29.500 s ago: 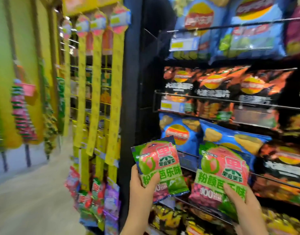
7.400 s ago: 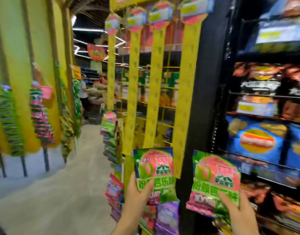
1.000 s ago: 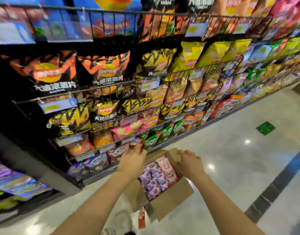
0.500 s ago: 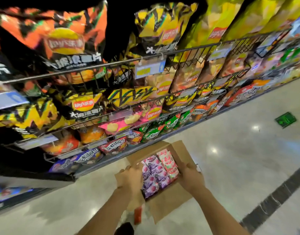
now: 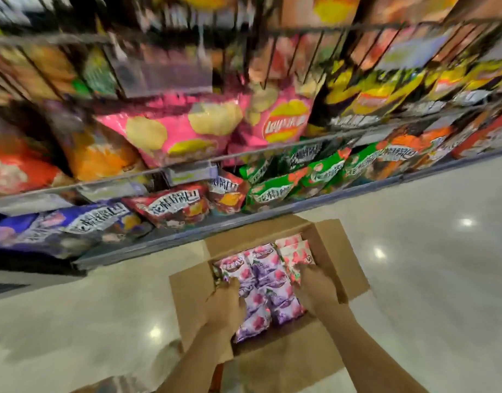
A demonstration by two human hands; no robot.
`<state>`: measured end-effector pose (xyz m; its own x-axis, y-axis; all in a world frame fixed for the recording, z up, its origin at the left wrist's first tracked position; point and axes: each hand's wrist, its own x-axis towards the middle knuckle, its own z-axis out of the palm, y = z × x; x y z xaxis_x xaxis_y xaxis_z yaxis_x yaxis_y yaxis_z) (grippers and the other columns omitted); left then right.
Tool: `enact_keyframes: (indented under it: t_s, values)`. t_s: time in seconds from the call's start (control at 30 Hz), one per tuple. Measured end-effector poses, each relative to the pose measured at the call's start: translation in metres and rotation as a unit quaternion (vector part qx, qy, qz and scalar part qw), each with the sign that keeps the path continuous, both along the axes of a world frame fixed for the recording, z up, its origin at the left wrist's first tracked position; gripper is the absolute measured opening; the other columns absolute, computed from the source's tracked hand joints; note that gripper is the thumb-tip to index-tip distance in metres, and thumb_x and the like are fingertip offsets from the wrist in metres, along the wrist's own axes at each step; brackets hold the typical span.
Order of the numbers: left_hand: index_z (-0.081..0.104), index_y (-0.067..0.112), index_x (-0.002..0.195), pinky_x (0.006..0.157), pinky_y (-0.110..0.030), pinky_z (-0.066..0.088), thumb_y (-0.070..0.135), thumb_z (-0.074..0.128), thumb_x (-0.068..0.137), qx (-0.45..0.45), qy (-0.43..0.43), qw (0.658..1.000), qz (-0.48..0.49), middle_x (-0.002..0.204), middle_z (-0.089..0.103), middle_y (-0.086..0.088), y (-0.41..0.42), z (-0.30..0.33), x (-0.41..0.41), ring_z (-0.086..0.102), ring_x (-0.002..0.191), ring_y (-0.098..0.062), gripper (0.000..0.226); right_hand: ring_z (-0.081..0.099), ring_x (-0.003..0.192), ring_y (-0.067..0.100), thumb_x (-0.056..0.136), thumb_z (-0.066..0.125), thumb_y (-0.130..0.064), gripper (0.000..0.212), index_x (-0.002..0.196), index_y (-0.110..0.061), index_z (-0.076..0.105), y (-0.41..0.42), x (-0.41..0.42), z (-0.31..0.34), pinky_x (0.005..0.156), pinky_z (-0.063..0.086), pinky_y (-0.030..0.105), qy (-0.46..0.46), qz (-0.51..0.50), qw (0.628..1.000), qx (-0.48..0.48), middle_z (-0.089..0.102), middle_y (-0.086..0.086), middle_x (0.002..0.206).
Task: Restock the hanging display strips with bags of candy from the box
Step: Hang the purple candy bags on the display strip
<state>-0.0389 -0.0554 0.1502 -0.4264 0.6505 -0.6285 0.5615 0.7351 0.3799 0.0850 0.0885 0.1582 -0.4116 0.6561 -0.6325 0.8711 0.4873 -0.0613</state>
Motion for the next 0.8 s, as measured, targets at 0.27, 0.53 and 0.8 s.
enact_keyframes:
  t_s: [0.27, 0.53, 0.8]
  values:
    - [0.023, 0.003, 0.143, 0.102, -0.037, 0.039, 0.024, 0.050, 0.093, 0.017, -0.086, 0.961, 0.261, 0.138, 0.039, -0.019, 0.033, -0.165, 0.009, 0.045, 0.123, -0.033, 0.061, 0.050, 0.115, 0.034, 0.095, 0.045, -0.030, 0.045, 0.130, -0.003, 0.037, 0.024, -0.009, -0.170, 0.089, 0.043, 0.038, 0.062, -0.027, 0.998, -0.014, 0.049, 0.018, 0.122]
    - [0.023, -0.001, 0.142, 0.095, -0.041, 0.044, 0.017, 0.057, 0.091, 0.093, -0.096, 0.897, 0.421, 0.135, 0.047, -0.023, 0.049, -0.236, 0.004, 0.049, 0.120, -0.039, 0.064, 0.042, 0.122, 0.033, 0.095, 0.046, -0.043, 0.057, 0.138, -0.010, 0.029, 0.037, -0.028, -0.241, 0.095, 0.041, 0.042, 0.083, -0.078, 0.993, -0.021, 0.044, 0.015, 0.131]
    - [0.049, -0.005, 0.116, 0.082, -0.036, 0.045, 0.015, 0.065, 0.086, 0.109, -0.129, 0.833, 0.528, 0.113, 0.062, -0.023, 0.056, -0.247, -0.002, 0.059, 0.104, -0.039, 0.039, 0.043, 0.124, 0.032, 0.079, 0.068, -0.050, 0.079, 0.136, -0.006, 0.034, 0.046, -0.040, -0.255, 0.099, 0.040, 0.043, 0.076, -0.174, 0.982, -0.022, 0.042, 0.016, 0.133]
